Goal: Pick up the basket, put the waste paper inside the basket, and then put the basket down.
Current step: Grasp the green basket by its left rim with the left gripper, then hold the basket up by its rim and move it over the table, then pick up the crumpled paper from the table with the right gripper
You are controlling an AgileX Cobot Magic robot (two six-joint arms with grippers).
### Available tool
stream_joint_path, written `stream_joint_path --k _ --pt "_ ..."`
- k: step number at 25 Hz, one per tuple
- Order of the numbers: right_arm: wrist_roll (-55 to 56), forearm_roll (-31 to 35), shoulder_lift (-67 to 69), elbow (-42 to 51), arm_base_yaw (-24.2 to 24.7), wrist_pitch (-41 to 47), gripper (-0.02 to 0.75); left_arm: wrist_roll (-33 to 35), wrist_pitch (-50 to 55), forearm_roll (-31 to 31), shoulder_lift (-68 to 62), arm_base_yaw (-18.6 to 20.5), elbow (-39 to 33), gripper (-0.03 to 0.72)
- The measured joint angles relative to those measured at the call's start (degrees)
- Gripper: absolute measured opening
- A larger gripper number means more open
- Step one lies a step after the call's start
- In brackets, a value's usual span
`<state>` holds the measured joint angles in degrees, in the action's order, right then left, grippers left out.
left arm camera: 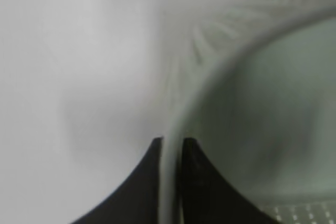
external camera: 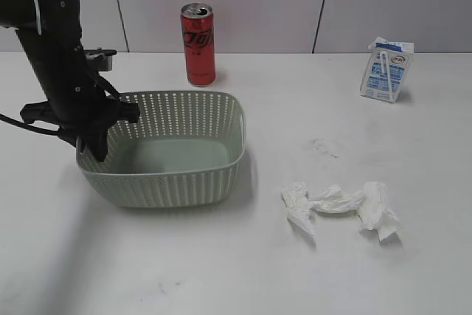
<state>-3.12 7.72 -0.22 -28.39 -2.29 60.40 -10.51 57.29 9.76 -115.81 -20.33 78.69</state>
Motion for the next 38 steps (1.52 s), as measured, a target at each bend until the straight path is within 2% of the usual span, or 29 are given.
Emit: stream_joint_path --k 4,7,13,17,21,23,27,29,33,38 --pt "-0.48 0.47 2.85 0.00 0.00 -0.10 0.589 0.06 2.42 -0.17 1.30 0.00 -0.08 0.004" --pt "-2.20 3.48 10.04 -0.63 0.00 -0.17 0.589 0.06 2.37 -0.58 3.98 0.00 -0.86 0.000" --pt "-5.13 9.74 33.51 -4.18 0.00 -1.21 0.589 0.06 -2.74 -0.62 11.68 0.00 -6.60 0.000" --pt "-8.06 15.88 49.83 -7.43 -0.08 -4.48 0.589 0.06 -6.01 2.42 13.53 0.00 -11.47 0.000" --pt "-9.15 17.20 64.90 -9.19 -3.84 -10.89 0.589 0.06 -7.72 3.38 13.53 0.00 -12.56 0.000" --pt "-7.57 15.17 71.94 -9.90 -7.80 -15.10 0.589 0.06 -8.42 3.58 13.53 0.00 -12.62 0.000" --pt "1.11 5.11 84.14 -13.31 -15.94 -22.22 0.589 0.06 -8.81 3.77 13.53 0.00 -12.62 -0.001" --pt "4.57 0.92 89.16 -15.85 -18.42 -23.72 0.589 0.06 -8.82 3.77 13.53 0.00 -12.62 -0.001" --pt "7.75 -3.49 97.84 -20.19 -20.31 -24.46 0.571 0.06 -8.87 3.77 13.53 0.00 -12.62 -0.001" --pt "10.43 -6.45 103.94 -22.00 -20.33 -24.46 0.478 0.06 -8.87 3.77 13.53 0.00 -12.62 -0.001"
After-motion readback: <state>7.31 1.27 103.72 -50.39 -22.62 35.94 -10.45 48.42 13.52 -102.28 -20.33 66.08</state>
